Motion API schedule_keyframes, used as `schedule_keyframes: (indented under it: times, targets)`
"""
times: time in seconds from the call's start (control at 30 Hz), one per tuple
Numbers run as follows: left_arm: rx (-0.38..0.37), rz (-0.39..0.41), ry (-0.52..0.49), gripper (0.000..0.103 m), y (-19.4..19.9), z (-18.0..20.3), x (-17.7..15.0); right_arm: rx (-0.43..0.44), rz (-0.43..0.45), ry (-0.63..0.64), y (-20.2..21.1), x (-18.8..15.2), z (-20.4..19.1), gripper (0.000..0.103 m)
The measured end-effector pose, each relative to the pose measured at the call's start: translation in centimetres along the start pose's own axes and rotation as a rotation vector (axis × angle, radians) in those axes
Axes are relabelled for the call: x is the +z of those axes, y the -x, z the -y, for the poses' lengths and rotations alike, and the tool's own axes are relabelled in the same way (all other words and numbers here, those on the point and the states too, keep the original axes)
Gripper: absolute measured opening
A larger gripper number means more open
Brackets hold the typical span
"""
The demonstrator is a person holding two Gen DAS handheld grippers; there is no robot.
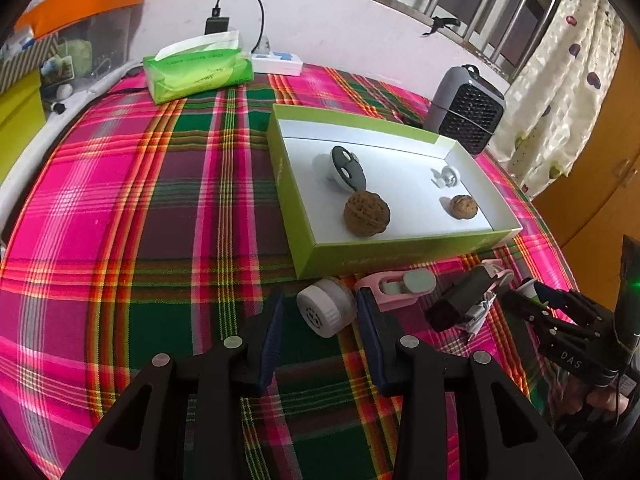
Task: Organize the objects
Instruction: 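Grasp the white cylinder with the left tool while the right tool grasps the green spool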
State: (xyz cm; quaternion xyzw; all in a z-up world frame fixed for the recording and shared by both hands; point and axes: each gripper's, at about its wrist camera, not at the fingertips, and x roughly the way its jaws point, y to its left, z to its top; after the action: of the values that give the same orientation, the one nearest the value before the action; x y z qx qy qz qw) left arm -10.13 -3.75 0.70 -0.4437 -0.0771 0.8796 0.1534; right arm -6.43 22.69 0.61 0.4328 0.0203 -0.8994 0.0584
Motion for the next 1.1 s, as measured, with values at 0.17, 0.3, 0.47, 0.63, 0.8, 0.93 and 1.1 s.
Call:
schedule_keyframes:
  times: [0.17,0.3,0.47,0.63,0.8,0.93,1.1]
  targets:
    - [0.007,0.004,0.015,0.035,-0.08,0.00,0.13,0.008,0.003,-0.006,-0.04,0.11,0.38,0.044]
    - [0.022,0.008,0.022,0.035,-0.16,0.11,0.20,0.020,0.005,-0.011,0.00,0.08,0.59,0.041]
    - [0.050,0.014,0.016,0.033,-0.19,0.38,0.14,0.035,0.006,-0.014,0.06,0.05,0.76,0.041]
    - [0.060,0.019,0.029,0.024,-0.15,0.08,0.09,0.041,0.007,-0.014,0.05,0.07,0.80,0.041]
    - [0.068,0.026,0.036,0.018,-0.15,-0.16,0.05,0.042,0.007,-0.008,0.08,0.01,0.74,0.040]
    - [0.066,0.028,0.038,0.017,-0.15,-0.24,0.03,0.043,0.008,-0.010,0.09,-0.02,0.74,0.038]
    - [0.064,0.032,0.036,0.017,-0.14,-0.25,-0.01,0.043,0.008,-0.011,0.08,-0.01,0.75,0.037]
